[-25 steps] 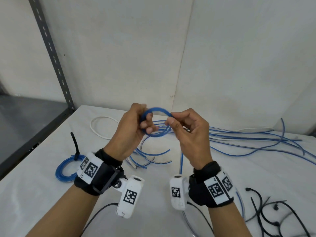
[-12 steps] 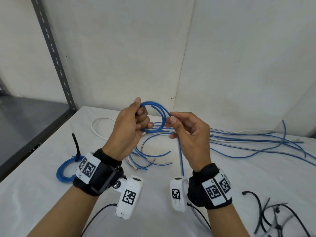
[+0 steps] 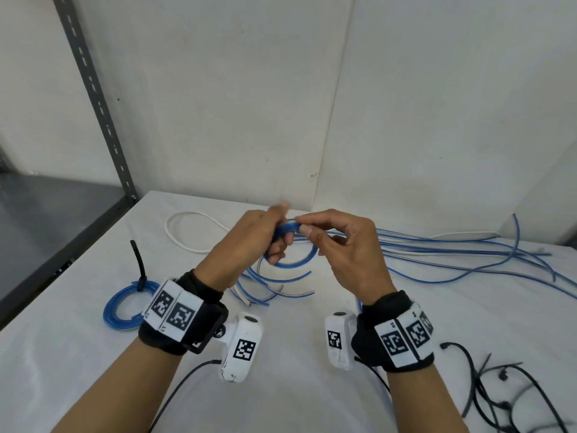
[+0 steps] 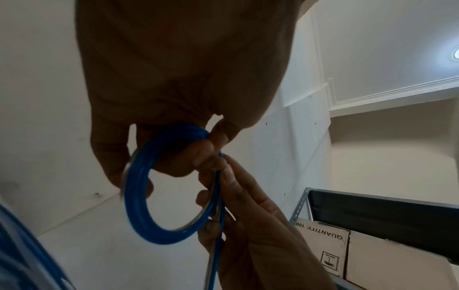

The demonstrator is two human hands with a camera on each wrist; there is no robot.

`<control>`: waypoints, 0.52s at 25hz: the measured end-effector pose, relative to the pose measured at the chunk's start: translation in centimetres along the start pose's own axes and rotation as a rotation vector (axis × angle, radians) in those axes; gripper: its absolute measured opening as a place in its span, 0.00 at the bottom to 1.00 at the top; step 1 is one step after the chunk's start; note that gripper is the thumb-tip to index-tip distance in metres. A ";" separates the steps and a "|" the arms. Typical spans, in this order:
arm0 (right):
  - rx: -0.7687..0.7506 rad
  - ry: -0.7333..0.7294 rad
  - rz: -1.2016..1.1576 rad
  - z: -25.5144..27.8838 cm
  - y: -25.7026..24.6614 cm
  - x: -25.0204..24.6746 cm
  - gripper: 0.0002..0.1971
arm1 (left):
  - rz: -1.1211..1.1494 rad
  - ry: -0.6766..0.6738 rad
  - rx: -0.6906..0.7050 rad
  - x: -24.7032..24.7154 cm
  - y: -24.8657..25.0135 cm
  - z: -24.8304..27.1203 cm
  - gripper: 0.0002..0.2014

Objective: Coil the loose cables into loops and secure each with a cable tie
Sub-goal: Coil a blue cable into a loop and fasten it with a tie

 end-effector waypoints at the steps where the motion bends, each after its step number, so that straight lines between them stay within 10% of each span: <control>1: -0.007 -0.039 0.042 0.0 0.0 0.1 0.07 | -0.063 -0.047 0.008 0.3 -0.1 0.2 0.26; 13: 0.102 0.107 -0.434 0.3 -0.3 1.2 0.07 | 0.658 0.223 0.052 -0.3 0.8 -0.2 0.24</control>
Point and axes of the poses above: each hand's wrist, its own z-axis away from the middle knuckle, its own x-axis out of the palm, y = z × x, the point moved 5 cm from there along -z, towards the middle knuckle, and after that the axes turned 10 degrees about x, right-handed, at the moved point
